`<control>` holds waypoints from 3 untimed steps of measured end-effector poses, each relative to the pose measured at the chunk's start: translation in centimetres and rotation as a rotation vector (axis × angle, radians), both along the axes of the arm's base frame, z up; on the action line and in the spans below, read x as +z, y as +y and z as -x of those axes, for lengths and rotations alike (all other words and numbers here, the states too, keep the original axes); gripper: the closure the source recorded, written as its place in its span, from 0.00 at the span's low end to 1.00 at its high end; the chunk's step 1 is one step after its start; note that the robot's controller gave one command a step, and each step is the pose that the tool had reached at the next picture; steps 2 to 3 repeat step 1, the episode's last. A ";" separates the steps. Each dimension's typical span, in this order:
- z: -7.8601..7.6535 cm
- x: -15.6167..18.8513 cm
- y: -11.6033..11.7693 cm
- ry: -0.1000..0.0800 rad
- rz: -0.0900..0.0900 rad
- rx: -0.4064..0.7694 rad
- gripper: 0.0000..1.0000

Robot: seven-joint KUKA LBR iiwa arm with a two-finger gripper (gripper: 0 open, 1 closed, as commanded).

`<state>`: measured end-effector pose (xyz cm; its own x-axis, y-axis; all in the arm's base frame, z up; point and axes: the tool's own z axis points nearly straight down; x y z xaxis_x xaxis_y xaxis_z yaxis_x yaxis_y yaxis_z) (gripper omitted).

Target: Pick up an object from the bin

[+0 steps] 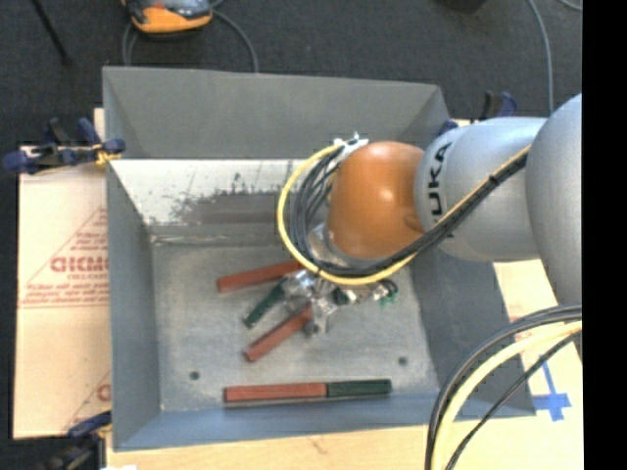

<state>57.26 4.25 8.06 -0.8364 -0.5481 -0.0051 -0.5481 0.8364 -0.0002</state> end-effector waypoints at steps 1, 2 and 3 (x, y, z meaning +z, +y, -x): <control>1.1 14.6 1.3 -0.001 0.001 0.016 1.00; 1.1 14.6 1.3 -0.001 0.001 0.016 1.00; 1.1 14.6 1.3 -0.001 0.001 0.016 1.00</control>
Offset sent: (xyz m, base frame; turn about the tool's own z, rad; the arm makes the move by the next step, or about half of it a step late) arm 0.0000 0.0000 0.0000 0.0000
